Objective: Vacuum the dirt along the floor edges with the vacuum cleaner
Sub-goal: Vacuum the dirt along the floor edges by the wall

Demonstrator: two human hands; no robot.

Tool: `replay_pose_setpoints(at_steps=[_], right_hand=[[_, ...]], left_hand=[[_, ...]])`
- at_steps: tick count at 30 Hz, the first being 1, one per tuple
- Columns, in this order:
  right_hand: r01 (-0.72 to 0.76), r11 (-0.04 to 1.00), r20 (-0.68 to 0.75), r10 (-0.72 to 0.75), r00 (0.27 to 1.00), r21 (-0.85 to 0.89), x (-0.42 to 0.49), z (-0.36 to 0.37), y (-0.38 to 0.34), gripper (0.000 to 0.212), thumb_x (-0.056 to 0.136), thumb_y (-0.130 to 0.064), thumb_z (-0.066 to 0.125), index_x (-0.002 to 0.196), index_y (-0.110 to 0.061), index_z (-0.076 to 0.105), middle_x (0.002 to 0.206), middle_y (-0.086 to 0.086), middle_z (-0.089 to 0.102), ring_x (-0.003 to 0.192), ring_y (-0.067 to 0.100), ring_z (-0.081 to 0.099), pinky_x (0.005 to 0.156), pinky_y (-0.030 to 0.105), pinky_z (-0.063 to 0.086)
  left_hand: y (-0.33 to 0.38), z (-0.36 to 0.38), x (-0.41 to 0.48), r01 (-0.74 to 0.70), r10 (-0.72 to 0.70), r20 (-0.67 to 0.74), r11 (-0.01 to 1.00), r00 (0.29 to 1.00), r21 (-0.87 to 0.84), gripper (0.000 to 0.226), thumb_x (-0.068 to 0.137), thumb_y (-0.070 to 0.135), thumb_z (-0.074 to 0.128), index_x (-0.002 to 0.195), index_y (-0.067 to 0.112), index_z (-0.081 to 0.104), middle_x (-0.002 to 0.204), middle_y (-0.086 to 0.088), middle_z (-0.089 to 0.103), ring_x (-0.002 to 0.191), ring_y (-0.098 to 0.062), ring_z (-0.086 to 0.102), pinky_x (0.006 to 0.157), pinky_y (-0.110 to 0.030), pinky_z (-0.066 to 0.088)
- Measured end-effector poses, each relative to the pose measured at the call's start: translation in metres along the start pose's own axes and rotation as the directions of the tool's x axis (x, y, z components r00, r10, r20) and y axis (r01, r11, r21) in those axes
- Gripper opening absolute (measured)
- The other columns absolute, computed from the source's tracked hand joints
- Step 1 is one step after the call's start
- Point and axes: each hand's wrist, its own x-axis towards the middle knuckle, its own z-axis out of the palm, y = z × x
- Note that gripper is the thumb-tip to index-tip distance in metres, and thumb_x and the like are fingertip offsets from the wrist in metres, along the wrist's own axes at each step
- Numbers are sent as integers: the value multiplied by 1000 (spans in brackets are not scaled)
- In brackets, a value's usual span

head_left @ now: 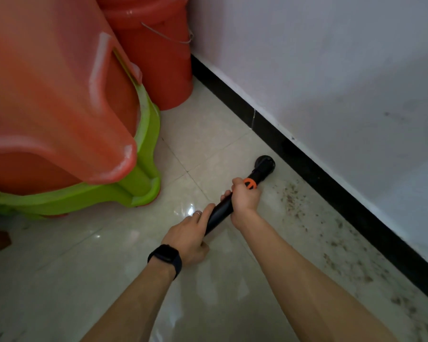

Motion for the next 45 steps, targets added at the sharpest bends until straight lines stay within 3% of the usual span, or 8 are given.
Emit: replay_pose_setpoints(at_steps=[6,12,19,22,25,33,40,45], right_hand=[[-56,996,-26,58,998,68,-41,-1,45,28,90,-6,62,115,-9,49,56,1,56,40,16,55,50,31,52],[-87,992,2,87,996,87,-59,-4,66,35,94,-10,62,125,-12,45,71,5,59,43,14,59,52,31,55],[-50,994,-49,55,997,96,-44,-13,45,37,89,-10,61,123,-2,52,54,-1,57,41,16,56,53,33,54],[-32,993,-65,40,997,115,-38,-20,36,31,87,-9,62,116,-6,53,63,3,57,41,16,56,53,32,54],[-26,992,-80,35,996,121,-31,-26,27,35,88,-8,63,122,-3,53,72,6,58,40,14,55,52,31,54],[-4,996,-89,12,996,91,-11,-34,2,41,88,-6,63,128,1,55,75,7,57,42,15,53,50,30,52],[6,999,-33,-4,999,47,-1,-29,-14,11,89,-4,62,97,-6,54,69,5,55,40,15,51,47,28,51],[8,1000,28,-7,1000,-13,14,-20,-28,11,89,-3,61,83,-6,52,56,-1,52,40,15,50,47,28,50]], left_hand=[[-38,-3,-42,-36,25,67,985,997,170,98,74,27,57,149,34,-5,127,0,49,100,-24,57,65,-36,47],[-57,2,-62,-29,11,85,977,996,214,90,77,29,55,148,31,-1,130,0,48,101,-25,58,71,-37,51],[-33,2,-41,-74,54,86,967,995,245,91,79,26,57,150,28,0,133,-4,46,103,-29,58,72,-40,52],[-21,5,-34,-92,73,91,970,993,227,92,79,22,58,146,32,-5,131,-4,46,100,-29,58,72,-41,52],[-10,8,-26,-93,76,77,967,994,238,93,80,20,57,147,31,-5,131,-5,46,96,-29,58,71,-42,53],[17,9,-4,-88,79,50,969,996,231,90,82,16,57,148,28,-3,132,-7,45,96,-29,57,70,-40,52],[25,11,7,-39,41,-1,978,999,206,91,86,14,55,153,27,-6,133,-7,45,97,-27,55,69,-39,53],[29,12,17,-4,11,-49,990,999,144,90,87,13,52,154,29,-7,134,-6,43,101,-28,54,71,-40,51]])
